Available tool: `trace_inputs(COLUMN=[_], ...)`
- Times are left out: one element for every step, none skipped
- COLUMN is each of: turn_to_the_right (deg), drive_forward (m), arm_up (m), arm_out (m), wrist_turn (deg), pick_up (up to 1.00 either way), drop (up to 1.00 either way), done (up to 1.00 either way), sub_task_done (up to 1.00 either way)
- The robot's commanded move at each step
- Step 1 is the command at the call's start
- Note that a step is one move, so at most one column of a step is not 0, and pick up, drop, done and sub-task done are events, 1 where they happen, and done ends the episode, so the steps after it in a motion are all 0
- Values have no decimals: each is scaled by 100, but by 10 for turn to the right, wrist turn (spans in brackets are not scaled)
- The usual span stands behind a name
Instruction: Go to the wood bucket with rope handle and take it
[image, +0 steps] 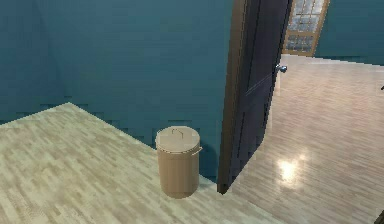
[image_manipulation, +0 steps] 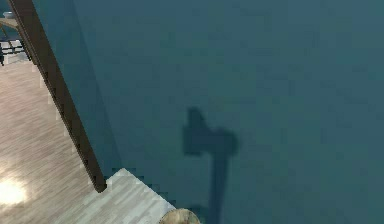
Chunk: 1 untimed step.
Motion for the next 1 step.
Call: trace_inputs(turn_to_the_right=[0], drive_forward=[0], arm_up=[0], arm_out=[0], wrist_turn=[450], pick_up=[0], drop=[0], done=[0], sub_task_done=[0])
